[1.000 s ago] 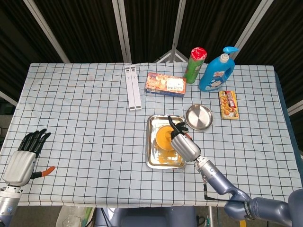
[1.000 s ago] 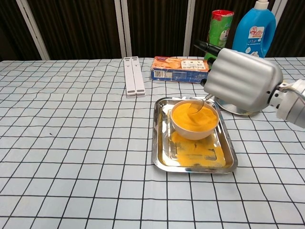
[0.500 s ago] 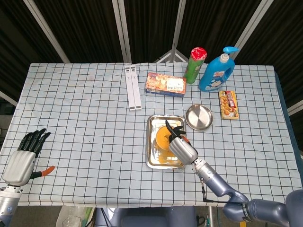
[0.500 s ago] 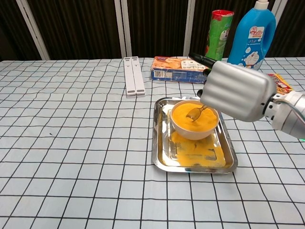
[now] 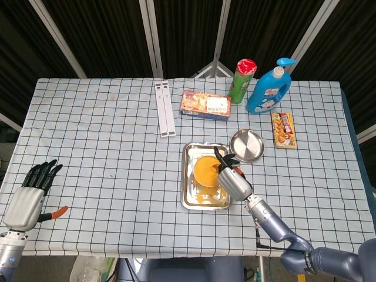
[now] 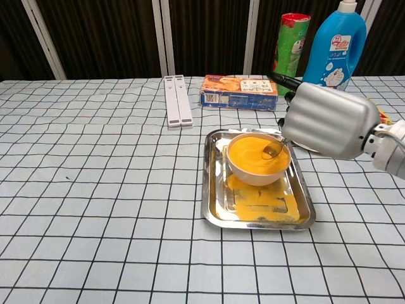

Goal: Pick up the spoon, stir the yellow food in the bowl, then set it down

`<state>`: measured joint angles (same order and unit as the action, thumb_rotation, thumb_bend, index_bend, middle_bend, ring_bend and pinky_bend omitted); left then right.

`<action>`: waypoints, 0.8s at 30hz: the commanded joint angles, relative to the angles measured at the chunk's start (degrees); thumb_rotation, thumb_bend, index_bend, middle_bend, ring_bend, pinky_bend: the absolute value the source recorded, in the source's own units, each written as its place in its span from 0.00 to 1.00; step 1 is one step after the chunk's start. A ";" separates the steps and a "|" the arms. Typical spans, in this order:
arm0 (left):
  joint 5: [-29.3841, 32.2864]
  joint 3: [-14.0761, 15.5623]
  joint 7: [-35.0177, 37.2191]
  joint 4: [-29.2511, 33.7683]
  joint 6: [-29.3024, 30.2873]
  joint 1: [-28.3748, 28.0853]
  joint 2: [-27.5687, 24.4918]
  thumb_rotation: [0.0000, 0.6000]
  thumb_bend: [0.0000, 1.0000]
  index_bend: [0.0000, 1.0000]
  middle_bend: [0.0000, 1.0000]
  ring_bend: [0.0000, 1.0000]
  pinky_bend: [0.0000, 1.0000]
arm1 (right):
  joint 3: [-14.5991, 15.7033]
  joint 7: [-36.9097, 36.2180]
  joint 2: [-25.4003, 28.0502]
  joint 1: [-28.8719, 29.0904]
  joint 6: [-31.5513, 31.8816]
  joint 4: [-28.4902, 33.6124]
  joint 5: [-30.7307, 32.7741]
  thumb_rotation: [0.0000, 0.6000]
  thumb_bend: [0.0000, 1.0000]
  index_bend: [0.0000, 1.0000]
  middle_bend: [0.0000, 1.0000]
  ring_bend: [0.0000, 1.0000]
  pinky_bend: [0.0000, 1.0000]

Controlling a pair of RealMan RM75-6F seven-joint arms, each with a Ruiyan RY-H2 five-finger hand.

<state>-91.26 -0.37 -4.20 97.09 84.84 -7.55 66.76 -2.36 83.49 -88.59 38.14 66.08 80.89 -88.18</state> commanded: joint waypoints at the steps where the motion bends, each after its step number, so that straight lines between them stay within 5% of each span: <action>1: 0.00 -0.01 0.00 -0.01 0.00 0.00 0.01 1.00 0.00 0.00 0.00 0.00 0.04 | -0.09 -0.16 0.38 -0.11 0.01 0.37 -0.02 1.00 0.54 0.61 0.61 0.43 0.00; 10: -0.17 0.03 -0.24 -0.02 0.02 -0.03 0.14 1.00 0.00 0.00 0.00 0.00 0.04 | -0.52 -1.53 0.68 0.49 0.03 4.31 -1.99 1.00 0.54 0.61 0.61 0.43 0.00; 24: 0.02 -0.04 0.10 -0.13 -0.04 -0.04 0.07 1.00 0.00 0.00 0.00 0.00 0.04 | -0.08 -0.99 -0.63 0.06 -1.05 2.18 -1.91 1.00 0.54 0.61 0.61 0.43 0.00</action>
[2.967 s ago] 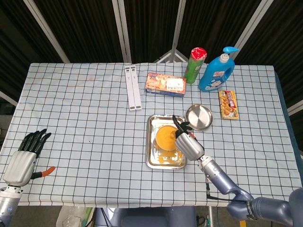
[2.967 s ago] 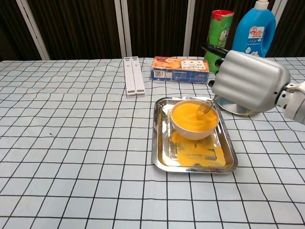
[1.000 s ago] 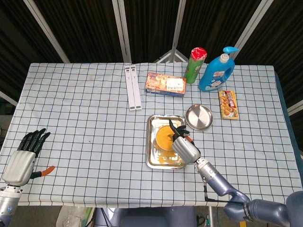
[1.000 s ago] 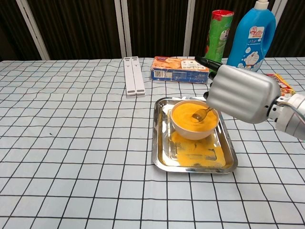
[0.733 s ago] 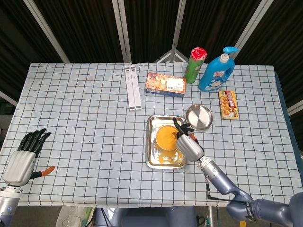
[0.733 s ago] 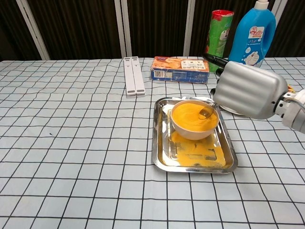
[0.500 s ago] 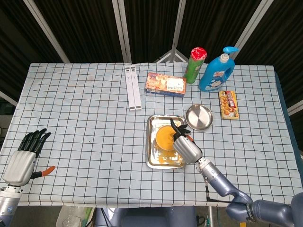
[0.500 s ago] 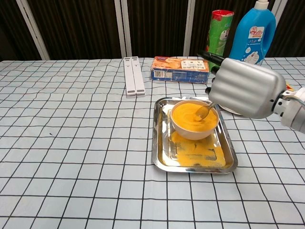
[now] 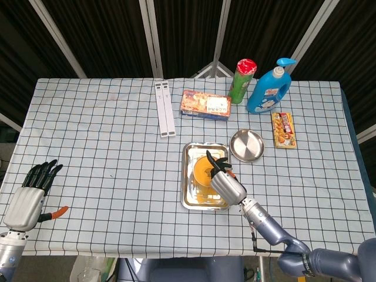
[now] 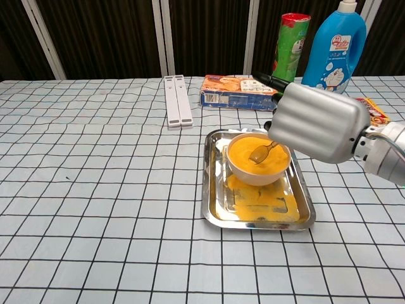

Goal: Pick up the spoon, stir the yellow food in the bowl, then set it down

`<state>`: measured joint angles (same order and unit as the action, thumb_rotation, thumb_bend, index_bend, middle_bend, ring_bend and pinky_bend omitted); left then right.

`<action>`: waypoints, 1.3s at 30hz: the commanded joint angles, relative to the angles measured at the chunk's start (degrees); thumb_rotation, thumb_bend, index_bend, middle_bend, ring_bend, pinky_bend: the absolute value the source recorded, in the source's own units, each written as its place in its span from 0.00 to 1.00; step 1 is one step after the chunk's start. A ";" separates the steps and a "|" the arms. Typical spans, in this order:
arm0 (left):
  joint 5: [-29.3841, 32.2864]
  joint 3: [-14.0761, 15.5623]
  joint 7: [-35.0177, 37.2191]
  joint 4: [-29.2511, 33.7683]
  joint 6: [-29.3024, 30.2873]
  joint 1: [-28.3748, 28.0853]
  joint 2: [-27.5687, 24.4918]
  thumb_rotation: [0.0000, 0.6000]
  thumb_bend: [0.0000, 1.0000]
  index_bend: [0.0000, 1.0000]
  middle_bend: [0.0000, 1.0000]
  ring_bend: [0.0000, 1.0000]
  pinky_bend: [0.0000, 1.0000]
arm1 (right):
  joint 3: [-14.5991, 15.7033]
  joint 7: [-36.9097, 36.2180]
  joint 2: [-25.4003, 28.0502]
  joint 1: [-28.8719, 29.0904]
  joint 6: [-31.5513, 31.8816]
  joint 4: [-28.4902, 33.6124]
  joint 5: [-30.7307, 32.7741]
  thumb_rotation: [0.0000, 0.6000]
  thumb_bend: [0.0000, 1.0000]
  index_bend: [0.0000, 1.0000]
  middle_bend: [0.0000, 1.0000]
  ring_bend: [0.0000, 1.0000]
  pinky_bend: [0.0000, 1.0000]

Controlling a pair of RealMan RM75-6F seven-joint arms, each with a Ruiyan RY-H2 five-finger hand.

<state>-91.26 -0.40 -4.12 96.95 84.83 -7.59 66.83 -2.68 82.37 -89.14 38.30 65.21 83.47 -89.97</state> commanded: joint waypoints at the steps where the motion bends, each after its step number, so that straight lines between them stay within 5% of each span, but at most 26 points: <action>1: 0.01 0.01 0.01 0.00 -0.03 -0.01 0.00 1.00 0.00 0.00 0.00 0.00 0.04 | 0.37 0.18 -0.07 -0.15 -0.23 -0.63 -0.20 1.00 0.54 0.61 0.61 0.43 0.00; 39: 0.03 0.05 0.17 0.16 -0.09 -0.01 0.03 1.00 0.00 0.00 0.00 0.00 0.04 | -0.44 -0.84 4.40 -1.41 0.61 0.16 -1.62 1.00 0.54 0.61 0.61 0.43 0.00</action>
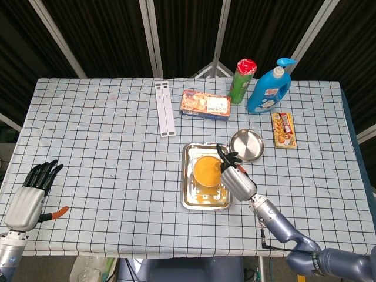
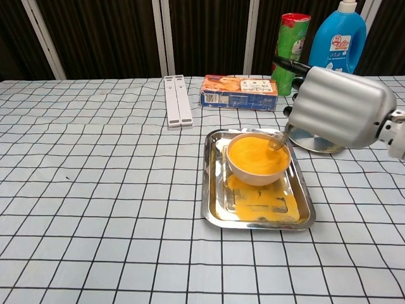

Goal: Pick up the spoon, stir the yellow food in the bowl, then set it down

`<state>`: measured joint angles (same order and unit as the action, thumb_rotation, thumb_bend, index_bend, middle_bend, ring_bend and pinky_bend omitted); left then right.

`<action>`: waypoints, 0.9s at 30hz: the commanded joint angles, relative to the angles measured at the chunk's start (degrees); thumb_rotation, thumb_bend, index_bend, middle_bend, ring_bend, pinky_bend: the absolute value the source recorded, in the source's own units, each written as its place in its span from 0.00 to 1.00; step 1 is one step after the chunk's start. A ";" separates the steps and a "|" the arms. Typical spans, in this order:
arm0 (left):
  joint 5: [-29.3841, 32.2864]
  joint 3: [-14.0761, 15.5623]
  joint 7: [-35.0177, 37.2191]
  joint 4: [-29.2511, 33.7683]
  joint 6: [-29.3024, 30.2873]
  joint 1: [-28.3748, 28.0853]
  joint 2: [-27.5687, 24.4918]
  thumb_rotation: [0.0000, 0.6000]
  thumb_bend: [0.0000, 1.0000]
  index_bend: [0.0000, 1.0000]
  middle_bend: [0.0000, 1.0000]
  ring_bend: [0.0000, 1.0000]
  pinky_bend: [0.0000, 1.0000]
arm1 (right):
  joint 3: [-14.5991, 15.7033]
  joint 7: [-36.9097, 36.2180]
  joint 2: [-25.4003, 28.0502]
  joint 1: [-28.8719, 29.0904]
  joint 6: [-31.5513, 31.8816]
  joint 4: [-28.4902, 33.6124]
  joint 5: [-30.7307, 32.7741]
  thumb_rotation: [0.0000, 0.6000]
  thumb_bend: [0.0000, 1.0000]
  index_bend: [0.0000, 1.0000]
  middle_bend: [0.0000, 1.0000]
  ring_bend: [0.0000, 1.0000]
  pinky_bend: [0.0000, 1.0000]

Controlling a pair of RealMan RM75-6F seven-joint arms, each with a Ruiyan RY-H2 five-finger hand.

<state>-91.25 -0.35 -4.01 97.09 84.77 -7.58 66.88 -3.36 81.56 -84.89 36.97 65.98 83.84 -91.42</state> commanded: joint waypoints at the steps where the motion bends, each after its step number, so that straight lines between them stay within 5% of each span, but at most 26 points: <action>1: 0.01 0.00 0.01 0.01 -0.06 -0.03 -0.03 1.00 0.00 0.00 0.00 0.00 0.04 | 0.39 -0.24 0.16 -0.22 -0.20 -0.38 -0.19 1.00 0.54 0.61 0.61 0.43 0.00; 12: -0.03 0.04 -0.11 0.07 -0.15 -0.07 0.00 1.00 0.00 0.00 0.00 0.00 0.04 | 1.19 -1.20 -1.70 -0.56 -0.78 -0.78 -0.79 1.00 0.54 0.61 0.61 0.43 0.00; 27: 0.02 0.00 0.21 -0.06 0.02 0.02 -0.06 1.00 0.00 0.00 0.00 0.00 0.04 | -1.35 -0.35 -1.66 0.04 -0.33 0.93 -0.51 1.00 0.54 0.61 0.61 0.43 0.00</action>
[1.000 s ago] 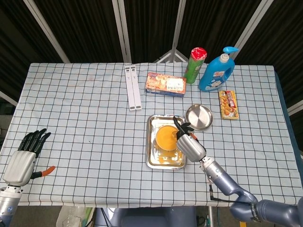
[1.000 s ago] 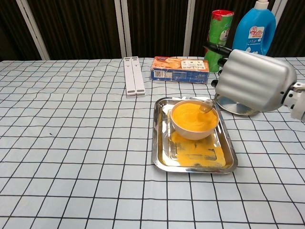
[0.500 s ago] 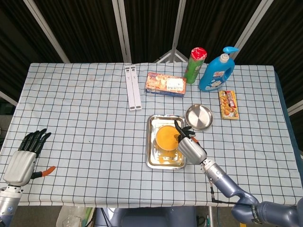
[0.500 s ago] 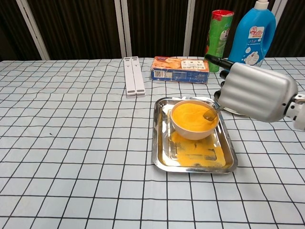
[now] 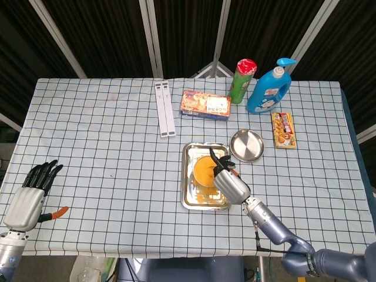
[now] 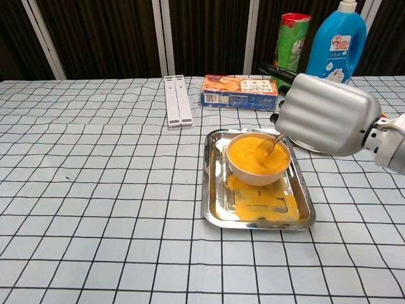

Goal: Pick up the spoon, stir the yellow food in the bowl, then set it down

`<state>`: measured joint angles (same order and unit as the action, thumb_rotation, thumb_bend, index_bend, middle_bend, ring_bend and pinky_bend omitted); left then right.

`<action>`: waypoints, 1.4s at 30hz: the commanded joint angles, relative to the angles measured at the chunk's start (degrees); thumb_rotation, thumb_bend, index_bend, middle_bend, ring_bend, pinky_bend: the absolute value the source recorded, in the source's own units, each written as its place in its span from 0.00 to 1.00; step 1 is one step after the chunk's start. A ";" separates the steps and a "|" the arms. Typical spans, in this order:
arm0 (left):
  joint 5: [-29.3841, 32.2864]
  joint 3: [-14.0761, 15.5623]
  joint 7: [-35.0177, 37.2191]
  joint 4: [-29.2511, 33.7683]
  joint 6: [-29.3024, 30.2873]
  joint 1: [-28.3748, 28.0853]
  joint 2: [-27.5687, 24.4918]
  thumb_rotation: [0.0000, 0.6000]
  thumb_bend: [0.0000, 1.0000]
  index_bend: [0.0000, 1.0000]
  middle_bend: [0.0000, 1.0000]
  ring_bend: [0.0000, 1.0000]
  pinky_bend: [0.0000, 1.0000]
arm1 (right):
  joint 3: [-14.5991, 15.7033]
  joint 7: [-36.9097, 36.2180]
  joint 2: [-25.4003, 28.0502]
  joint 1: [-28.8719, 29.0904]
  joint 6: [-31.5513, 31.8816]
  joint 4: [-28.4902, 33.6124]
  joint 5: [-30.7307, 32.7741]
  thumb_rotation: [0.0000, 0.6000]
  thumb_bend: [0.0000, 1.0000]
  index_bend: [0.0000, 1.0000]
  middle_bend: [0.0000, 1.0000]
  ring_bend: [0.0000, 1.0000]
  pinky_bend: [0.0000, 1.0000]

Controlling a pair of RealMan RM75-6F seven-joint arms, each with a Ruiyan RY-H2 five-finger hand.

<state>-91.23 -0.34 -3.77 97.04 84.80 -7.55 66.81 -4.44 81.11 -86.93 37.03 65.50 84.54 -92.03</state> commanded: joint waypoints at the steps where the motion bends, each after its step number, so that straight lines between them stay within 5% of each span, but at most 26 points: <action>1: 0.00 0.00 -0.05 -0.02 -0.02 -0.01 0.03 1.00 0.00 0.00 0.00 0.00 0.04 | -0.36 0.15 0.59 -0.01 0.17 0.29 0.12 1.00 0.54 0.61 0.61 0.43 0.00; 28: 0.02 -0.01 -0.10 0.05 -0.10 -0.05 0.03 1.00 0.00 0.00 0.00 0.00 0.04 | 0.79 -0.35 -1.19 -0.68 0.00 -2.26 -0.97 1.00 0.54 0.61 0.61 0.43 0.00; 42: -0.21 -0.07 -0.33 -0.14 0.24 0.00 0.28 1.00 0.00 0.00 0.00 0.00 0.04 | 1.46 4.84 1.15 -0.64 2.64 -4.04 -6.61 1.00 0.54 0.61 0.61 0.43 0.00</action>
<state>-91.44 -0.41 -4.09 96.90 85.04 -7.55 67.08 -3.34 85.48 -86.00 36.45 67.83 80.83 -97.90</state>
